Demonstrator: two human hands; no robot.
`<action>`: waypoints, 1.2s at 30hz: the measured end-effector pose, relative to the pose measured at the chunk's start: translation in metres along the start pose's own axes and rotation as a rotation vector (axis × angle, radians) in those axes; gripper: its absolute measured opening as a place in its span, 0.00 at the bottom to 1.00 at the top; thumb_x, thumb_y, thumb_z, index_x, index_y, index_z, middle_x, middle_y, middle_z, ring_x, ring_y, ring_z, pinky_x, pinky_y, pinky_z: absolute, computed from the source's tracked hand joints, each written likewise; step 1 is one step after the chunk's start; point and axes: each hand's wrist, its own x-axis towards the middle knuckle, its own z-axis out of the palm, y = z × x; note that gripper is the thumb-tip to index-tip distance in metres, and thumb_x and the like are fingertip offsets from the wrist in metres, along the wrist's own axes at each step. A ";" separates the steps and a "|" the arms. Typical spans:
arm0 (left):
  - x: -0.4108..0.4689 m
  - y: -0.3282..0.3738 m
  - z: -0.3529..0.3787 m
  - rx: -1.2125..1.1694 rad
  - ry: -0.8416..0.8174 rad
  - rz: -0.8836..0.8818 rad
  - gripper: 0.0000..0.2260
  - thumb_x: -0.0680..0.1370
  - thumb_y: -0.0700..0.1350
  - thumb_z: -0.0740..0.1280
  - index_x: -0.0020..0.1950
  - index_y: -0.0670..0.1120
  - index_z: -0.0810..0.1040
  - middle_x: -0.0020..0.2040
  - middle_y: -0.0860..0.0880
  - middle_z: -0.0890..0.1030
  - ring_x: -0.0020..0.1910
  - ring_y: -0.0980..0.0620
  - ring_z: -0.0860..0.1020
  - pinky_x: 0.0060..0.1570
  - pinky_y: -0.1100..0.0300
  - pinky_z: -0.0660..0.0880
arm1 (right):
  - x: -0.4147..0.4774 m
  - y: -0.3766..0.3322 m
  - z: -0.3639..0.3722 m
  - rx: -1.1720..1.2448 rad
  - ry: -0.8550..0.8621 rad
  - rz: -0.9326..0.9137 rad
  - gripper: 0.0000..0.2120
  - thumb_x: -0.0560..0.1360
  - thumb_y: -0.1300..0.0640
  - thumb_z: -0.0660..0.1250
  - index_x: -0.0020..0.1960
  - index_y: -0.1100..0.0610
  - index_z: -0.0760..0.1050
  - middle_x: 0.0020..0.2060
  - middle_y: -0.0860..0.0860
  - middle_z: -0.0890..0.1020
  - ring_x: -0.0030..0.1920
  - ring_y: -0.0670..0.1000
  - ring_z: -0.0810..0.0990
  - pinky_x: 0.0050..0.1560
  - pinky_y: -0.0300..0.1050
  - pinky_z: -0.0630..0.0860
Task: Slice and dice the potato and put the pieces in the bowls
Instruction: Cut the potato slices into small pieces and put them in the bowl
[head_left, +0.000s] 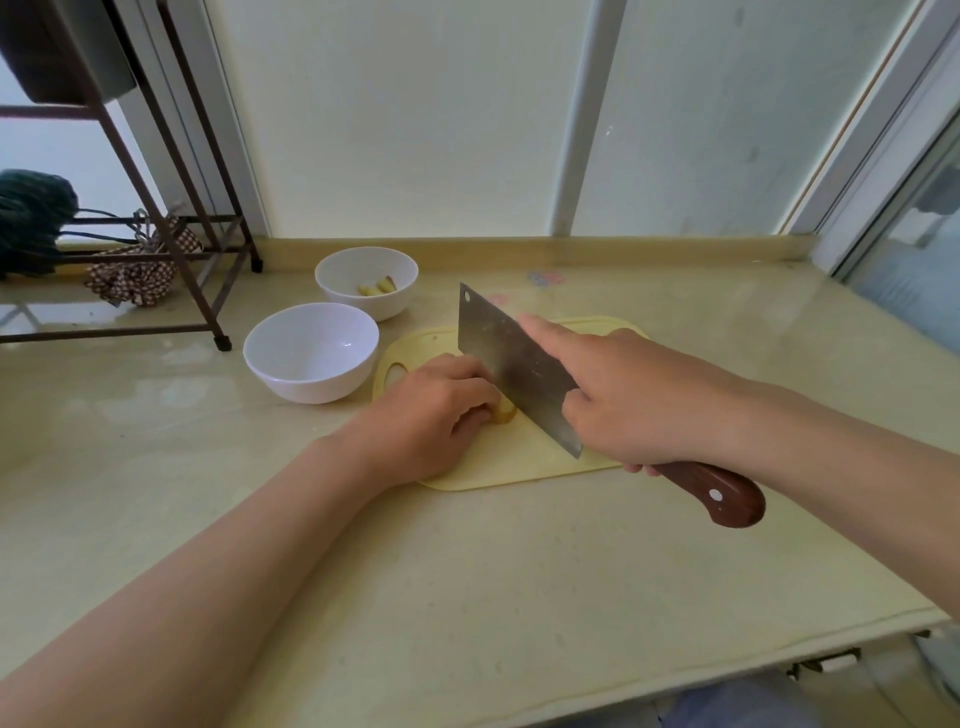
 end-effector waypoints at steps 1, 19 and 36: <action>0.000 0.000 0.000 0.005 -0.002 0.004 0.08 0.75 0.39 0.68 0.53 0.44 0.83 0.50 0.47 0.80 0.48 0.45 0.78 0.45 0.53 0.76 | 0.001 0.001 0.000 0.012 0.002 0.006 0.40 0.81 0.64 0.54 0.82 0.34 0.43 0.42 0.51 0.76 0.29 0.56 0.82 0.30 0.54 0.84; 0.007 0.001 0.004 -0.011 -0.047 -0.005 0.08 0.77 0.43 0.64 0.51 0.46 0.83 0.48 0.49 0.78 0.45 0.47 0.76 0.45 0.60 0.72 | 0.001 0.006 -0.002 0.025 -0.017 0.010 0.38 0.81 0.62 0.54 0.82 0.33 0.46 0.38 0.53 0.78 0.29 0.57 0.84 0.29 0.56 0.84; 0.007 0.000 0.007 0.018 -0.050 0.036 0.11 0.79 0.44 0.59 0.53 0.44 0.81 0.49 0.48 0.78 0.45 0.47 0.74 0.45 0.56 0.73 | 0.005 0.008 0.004 -0.109 0.013 -0.034 0.38 0.83 0.58 0.54 0.82 0.34 0.39 0.31 0.51 0.75 0.25 0.47 0.73 0.26 0.44 0.72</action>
